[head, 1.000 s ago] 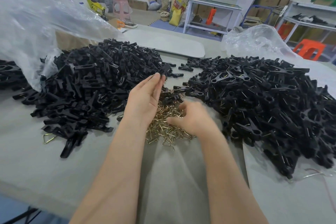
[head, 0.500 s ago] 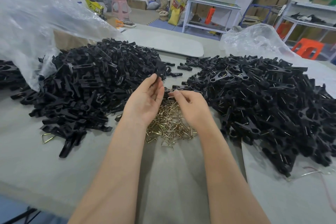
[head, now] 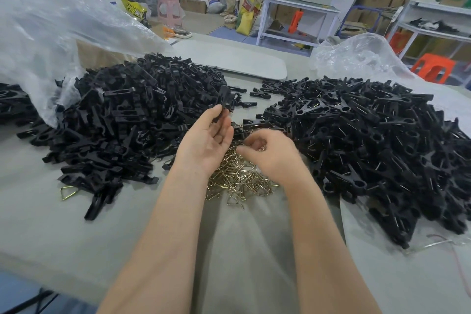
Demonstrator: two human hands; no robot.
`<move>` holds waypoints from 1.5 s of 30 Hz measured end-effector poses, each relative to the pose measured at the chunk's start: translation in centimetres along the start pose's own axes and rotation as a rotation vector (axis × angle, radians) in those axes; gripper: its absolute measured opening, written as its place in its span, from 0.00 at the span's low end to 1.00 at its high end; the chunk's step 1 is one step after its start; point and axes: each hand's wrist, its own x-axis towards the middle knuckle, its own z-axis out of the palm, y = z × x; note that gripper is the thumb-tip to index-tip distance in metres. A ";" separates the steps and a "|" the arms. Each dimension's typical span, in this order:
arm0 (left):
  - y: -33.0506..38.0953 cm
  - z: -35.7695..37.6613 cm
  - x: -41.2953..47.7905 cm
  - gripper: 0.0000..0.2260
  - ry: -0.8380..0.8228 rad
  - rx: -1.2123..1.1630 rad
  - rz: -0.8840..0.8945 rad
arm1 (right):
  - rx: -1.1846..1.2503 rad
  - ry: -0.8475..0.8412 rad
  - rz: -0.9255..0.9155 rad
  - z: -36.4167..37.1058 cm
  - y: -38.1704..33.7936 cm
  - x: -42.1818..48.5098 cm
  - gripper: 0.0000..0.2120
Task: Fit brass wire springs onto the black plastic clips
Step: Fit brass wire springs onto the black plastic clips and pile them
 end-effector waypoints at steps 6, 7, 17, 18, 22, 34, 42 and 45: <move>0.1 0.0 -0.1 0.03 -0.014 -0.010 -0.004 | -0.233 -0.151 -0.005 2.8 -1.4 -0.3 0.13; 0.0 -0.1 0.0 0.02 -0.015 -0.003 0.001 | -0.212 -0.108 -0.012 3.0 -1.5 -0.3 0.10; -0.4 0.0 0.3 0.03 0.031 0.179 0.116 | 0.472 0.165 0.062 0.4 -0.9 0.0 0.05; -0.6 0.0 0.3 0.04 0.035 0.266 0.163 | 0.549 0.155 0.069 0.2 -0.8 -0.1 0.05; -1.4 0.0 0.3 0.08 0.095 0.978 0.484 | 0.671 0.244 0.074 -0.9 -0.2 -0.1 0.06; -2.1 -0.3 0.1 0.10 -0.080 1.506 0.685 | 0.401 0.248 -0.035 -3.0 1.3 -0.4 0.08; -2.1 -0.3 0.0 0.11 -0.215 1.587 0.753 | 0.244 0.134 -0.073 -3.4 1.7 -0.6 0.11; -2.1 -0.3 -0.2 0.09 -0.253 1.600 0.738 | 0.270 0.122 -0.061 -3.3 1.7 -0.5 0.12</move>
